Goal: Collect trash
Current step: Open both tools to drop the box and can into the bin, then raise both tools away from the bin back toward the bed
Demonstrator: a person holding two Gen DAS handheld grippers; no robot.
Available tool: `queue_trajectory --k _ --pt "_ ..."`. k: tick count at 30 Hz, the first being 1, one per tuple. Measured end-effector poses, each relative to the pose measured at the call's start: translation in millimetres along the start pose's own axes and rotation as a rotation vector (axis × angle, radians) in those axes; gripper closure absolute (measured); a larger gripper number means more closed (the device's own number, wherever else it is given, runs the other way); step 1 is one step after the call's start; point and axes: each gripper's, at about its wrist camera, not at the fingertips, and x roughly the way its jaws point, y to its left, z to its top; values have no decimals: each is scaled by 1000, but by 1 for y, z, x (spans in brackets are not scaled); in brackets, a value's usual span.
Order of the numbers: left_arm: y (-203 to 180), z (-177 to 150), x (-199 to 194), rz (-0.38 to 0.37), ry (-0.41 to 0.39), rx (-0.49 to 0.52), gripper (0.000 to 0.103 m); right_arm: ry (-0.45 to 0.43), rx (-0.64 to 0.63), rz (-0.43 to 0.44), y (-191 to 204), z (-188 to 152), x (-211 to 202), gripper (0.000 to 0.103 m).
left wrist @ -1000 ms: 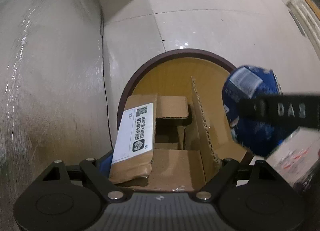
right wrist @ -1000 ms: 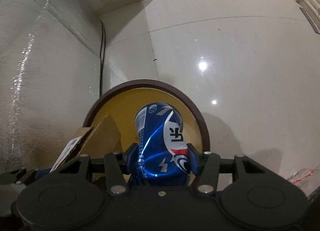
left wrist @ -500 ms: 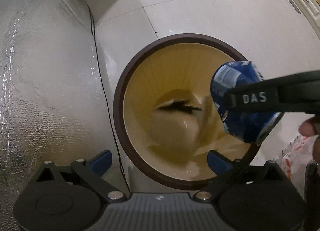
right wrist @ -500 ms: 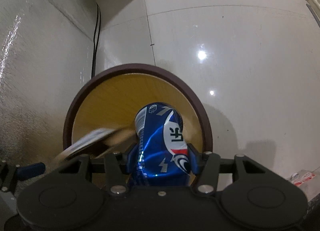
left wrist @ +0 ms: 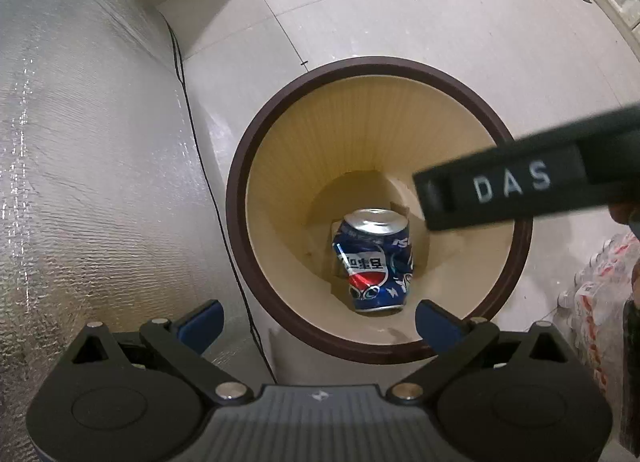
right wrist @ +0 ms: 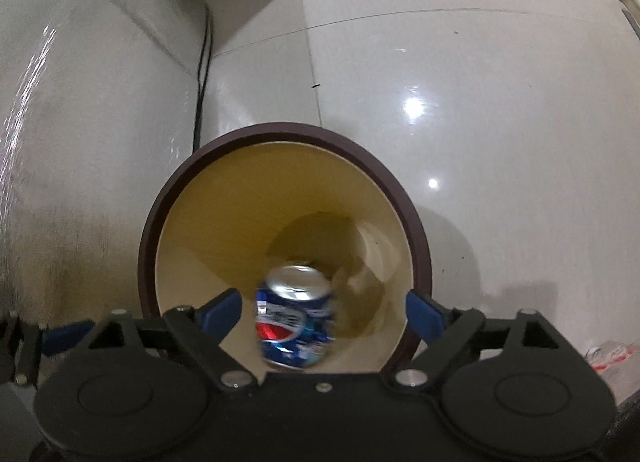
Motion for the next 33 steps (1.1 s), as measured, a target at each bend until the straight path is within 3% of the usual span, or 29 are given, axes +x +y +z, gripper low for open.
queue_trajectory --k 4,14,27,33 --pt "0 -6 -6 17 5 1 2 -9 -20 -9 4 -4 -6 0" --pt "12 -17 -26 20 36 -100 2 -17 -60 -63 6 -13 -29 0" --pt "37 -40 -69 88 -17 -250 1 -60 -41 -117 -1 -34 -82 0" --pt "43 -54 -104 80 -80 -295 1 -89 -41 -142 -7 -52 -114 0"
